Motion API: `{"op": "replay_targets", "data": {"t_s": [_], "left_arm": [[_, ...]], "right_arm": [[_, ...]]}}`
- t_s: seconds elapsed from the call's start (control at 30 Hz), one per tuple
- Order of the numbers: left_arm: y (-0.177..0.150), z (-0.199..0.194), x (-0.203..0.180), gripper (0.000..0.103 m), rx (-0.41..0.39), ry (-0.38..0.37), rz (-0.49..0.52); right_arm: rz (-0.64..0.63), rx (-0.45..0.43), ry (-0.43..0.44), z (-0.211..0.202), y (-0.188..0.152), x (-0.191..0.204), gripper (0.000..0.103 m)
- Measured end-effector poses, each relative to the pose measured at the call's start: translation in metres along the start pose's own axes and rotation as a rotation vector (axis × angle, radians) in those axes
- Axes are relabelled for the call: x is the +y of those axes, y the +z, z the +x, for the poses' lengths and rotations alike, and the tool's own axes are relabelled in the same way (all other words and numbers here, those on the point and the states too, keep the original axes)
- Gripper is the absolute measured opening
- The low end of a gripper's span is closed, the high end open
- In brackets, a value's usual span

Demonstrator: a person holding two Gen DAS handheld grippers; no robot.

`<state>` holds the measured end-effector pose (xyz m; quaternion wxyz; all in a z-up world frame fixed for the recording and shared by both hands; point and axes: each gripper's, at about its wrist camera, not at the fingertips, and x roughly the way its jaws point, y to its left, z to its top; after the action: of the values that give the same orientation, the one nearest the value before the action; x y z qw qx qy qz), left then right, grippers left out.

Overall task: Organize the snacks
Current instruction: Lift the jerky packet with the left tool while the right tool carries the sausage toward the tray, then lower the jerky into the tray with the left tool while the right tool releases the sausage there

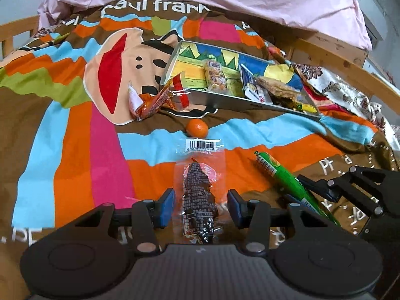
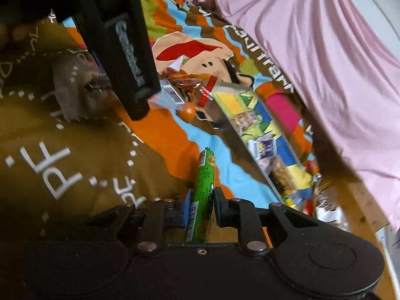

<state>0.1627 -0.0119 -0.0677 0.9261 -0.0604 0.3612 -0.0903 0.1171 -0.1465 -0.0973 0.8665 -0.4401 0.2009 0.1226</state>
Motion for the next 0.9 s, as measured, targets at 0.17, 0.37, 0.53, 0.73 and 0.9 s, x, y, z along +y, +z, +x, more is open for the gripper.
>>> {"op": "replay_targets", "data": {"t_s": [0.17,0.37,0.53,0.73,0.9], "left_arm": [[0.003,-0.017,-0.006,0.050,-0.043,-0.006,-0.038],[0.026,-0.023,-0.019,0.050,-0.101,-0.009,-0.034],[0.060,-0.015,-0.036,0.050,-0.166,-0.007,-0.002],[0.108,0.009,-0.052,0.050,-0.261,0.001,0.003],[0.150,0.049,-0.058,0.050,-0.297,0.042,0.010]], "right_arm": [[0.065,-0.039,-0.053,-0.007,-0.001,-0.029,0.020],[0.140,-0.097,-0.102,-0.003,-0.001,-0.067,0.021],[0.228,-0.151,-0.140,0.021,0.004,-0.101,0.021],[0.396,-0.216,-0.170,0.069,0.008,-0.144,0.021],[0.554,-0.224,-0.150,0.117,0.011,-0.171,0.021]]}}
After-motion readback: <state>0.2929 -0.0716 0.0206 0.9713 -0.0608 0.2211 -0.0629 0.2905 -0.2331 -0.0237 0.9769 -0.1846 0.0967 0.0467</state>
